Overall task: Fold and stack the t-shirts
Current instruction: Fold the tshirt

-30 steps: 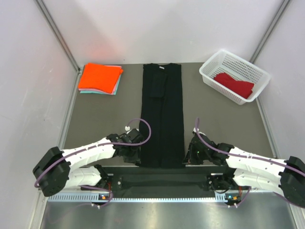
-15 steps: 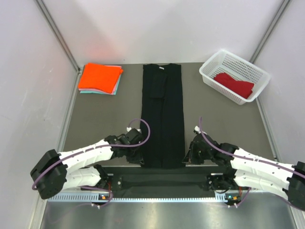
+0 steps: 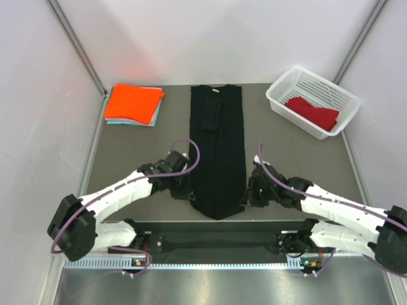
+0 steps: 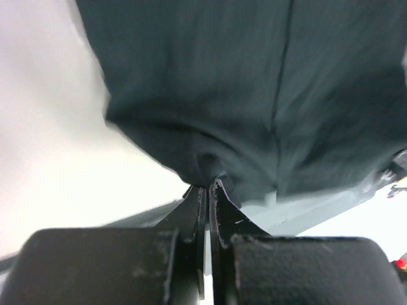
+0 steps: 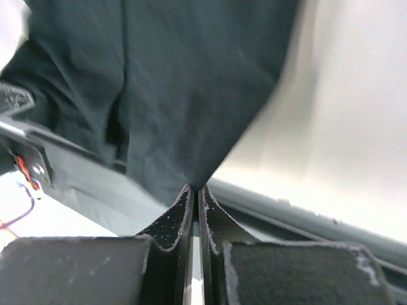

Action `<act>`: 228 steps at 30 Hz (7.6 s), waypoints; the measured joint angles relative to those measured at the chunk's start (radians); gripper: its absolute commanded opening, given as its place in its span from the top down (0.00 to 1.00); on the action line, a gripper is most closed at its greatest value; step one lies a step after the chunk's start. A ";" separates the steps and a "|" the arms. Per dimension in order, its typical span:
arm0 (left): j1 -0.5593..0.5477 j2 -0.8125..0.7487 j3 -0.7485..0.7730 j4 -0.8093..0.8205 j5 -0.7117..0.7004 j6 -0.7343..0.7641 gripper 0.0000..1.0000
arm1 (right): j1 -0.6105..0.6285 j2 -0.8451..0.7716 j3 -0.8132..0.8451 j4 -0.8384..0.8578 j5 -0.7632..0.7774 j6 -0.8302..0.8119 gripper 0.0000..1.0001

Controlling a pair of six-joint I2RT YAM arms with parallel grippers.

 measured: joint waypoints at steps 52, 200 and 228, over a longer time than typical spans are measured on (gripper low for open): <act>0.506 1.070 1.158 0.101 0.229 0.274 0.94 | -0.616 1.250 1.345 -0.150 -0.268 -0.672 0.98; 0.536 0.717 0.468 0.274 0.371 0.398 1.00 | -0.645 0.866 0.546 0.151 -0.426 -0.645 0.77; 0.454 0.422 0.143 0.286 0.185 0.353 0.83 | -0.518 0.575 0.211 0.241 -0.287 -0.553 0.66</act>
